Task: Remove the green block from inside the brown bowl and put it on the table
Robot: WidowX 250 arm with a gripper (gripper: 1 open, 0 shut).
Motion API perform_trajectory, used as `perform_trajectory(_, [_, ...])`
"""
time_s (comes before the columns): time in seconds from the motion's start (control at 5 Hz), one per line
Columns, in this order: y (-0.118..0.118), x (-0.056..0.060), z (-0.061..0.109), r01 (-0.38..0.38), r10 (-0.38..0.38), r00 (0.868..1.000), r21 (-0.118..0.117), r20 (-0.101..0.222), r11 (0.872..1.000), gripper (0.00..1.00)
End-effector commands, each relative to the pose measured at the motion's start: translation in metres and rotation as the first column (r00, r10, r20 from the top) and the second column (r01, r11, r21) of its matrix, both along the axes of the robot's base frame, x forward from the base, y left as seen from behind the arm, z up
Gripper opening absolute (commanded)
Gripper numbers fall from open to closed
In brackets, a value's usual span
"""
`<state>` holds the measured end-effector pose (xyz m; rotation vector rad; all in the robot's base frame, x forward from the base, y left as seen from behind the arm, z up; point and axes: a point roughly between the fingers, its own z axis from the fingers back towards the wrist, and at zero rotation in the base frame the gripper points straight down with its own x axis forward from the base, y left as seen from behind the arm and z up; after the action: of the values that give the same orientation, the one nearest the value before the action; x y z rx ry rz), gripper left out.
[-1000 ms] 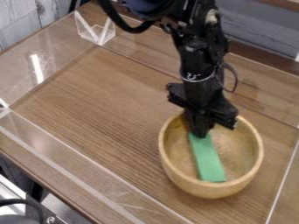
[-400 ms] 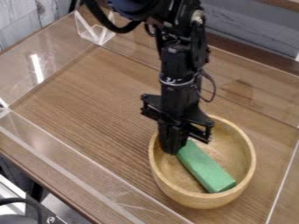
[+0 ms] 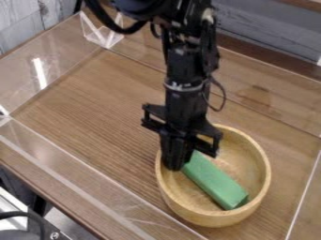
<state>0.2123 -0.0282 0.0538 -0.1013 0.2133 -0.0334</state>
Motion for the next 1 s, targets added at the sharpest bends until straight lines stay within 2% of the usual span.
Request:
perform_trajectory(0.0, [0.008,0.013,0.038,-0.025,0.025,0.997,-0.002,0.079,1.0,0.0])
perform_trajectory(0.2, [0.018,0.021,0.08,-0.086,0.086,0.99,-0.003,0.113,0.996,0.0])
perform_trajectory(0.4, [0.03,0.031,0.124,-0.147,0.146,0.976,-0.007,0.159,0.989,0.0])
perform_trajectory(0.6, [0.027,0.037,0.121,-0.141,0.139,0.974,-0.005,0.18,0.99,0.0])
perform_trajectory(0.8, [0.025,0.039,0.106,-0.134,0.132,0.973,-0.002,0.188,0.991,0.0])
